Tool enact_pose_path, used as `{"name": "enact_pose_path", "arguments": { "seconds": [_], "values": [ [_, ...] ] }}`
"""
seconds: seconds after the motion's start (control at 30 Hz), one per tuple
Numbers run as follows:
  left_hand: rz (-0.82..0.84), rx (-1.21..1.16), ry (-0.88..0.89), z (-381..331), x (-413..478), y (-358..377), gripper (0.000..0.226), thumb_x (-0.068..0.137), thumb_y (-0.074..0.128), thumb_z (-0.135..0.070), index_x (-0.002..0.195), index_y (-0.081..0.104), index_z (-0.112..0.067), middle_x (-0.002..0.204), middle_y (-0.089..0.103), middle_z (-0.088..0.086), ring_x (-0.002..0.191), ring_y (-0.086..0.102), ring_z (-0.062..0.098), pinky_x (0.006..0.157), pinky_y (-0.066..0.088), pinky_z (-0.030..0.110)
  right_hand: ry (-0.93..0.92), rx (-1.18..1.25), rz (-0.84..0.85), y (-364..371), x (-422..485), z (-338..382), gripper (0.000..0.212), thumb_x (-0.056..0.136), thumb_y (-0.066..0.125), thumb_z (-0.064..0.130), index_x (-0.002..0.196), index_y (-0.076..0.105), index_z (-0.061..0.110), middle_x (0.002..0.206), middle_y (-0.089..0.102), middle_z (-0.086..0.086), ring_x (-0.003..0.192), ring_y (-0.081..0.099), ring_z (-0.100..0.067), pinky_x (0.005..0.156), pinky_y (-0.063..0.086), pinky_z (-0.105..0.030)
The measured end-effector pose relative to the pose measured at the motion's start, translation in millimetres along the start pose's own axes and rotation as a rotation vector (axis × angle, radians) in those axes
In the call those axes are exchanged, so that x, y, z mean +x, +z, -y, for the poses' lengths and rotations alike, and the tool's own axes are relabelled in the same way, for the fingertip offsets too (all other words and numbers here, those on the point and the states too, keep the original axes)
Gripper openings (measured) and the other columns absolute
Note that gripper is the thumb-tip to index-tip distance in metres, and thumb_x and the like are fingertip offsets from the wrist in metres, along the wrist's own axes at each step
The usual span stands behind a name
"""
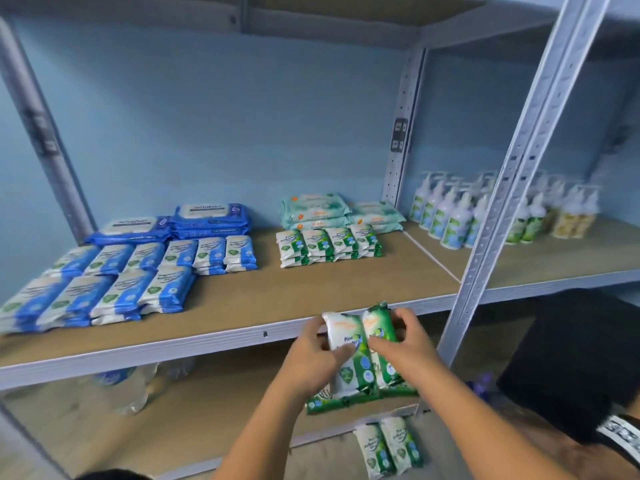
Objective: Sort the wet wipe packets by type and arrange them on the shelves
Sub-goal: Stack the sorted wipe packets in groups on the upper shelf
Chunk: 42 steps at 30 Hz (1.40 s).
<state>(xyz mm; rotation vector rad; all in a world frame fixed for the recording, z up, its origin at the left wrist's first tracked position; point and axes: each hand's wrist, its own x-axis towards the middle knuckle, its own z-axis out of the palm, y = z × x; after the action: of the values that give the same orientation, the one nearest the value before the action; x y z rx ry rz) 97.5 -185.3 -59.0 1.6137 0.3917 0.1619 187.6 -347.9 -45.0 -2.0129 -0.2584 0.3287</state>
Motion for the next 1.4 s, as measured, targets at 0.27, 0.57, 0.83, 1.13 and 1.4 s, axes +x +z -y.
{"name": "enact_pose_path", "arguments": {
  "seconds": [0.27,0.57,0.83,1.13,1.4],
  "values": [
    [-0.053,0.094,0.134,-91.9,25.1,-40.2,0.065,0.085,0.080,-0.014,0.138,0.043,-0.022,0.099,0.077,0.006,0.081,0.076,0.018,0.077,0.063,0.038,-0.100,0.215,-0.048,-4.2,29.1,76.2,0.046,0.082,0.078,0.023,0.108,0.044,0.040,0.097,0.062,0.004,0.080,0.067,-0.015,0.069,0.056,-0.035],
    [-0.192,0.129,0.041,-77.5,87.7,-70.1,0.059,0.084,0.080,-0.019,0.131,0.045,-0.028,0.098,0.076,-0.001,0.079,0.076,0.014,0.082,0.061,0.042,-0.063,0.263,-0.025,44.9,100.4,83.3,0.043,0.081,0.083,0.022,0.108,0.051,0.031,0.091,0.055,0.017,0.081,0.061,-0.008,0.074,0.052,-0.033],
    [-0.221,0.250,-0.151,-63.6,119.0,-98.5,0.050,0.087,0.076,-0.026,0.124,0.042,-0.025,0.105,0.069,0.000,0.088,0.072,0.017,0.084,0.059,0.038,-0.056,-0.198,-0.089,74.4,135.1,75.3,0.027,0.084,0.075,0.041,0.092,0.058,0.022,0.086,0.064,0.005,0.080,0.066,-0.018,0.076,0.057,-0.037],
    [-0.327,0.766,-0.003,-52.9,121.4,-102.0,0.066,0.088,0.066,-0.049,0.146,0.042,-0.026,0.137,0.055,0.002,0.131,0.044,0.026,0.111,0.035,0.038,-0.497,-0.367,-0.195,77.3,138.0,56.6,0.019,0.092,0.067,0.028,0.110,0.070,0.029,0.106,0.047,0.014,0.086,0.059,-0.017,0.078,0.055,-0.043],
    [-0.309,0.818,0.221,-56.0,99.5,-105.1,0.065,0.083,0.069,-0.055,0.141,0.043,-0.040,0.140,0.039,-0.002,0.134,0.031,0.027,0.113,0.030,0.041,-0.676,-0.405,-0.109,61.5,120.6,52.6,0.023,0.094,0.059,0.038,0.109,0.069,0.024,0.113,0.042,0.009,0.098,0.050,-0.011,0.084,0.049,-0.034]
  ]
}}
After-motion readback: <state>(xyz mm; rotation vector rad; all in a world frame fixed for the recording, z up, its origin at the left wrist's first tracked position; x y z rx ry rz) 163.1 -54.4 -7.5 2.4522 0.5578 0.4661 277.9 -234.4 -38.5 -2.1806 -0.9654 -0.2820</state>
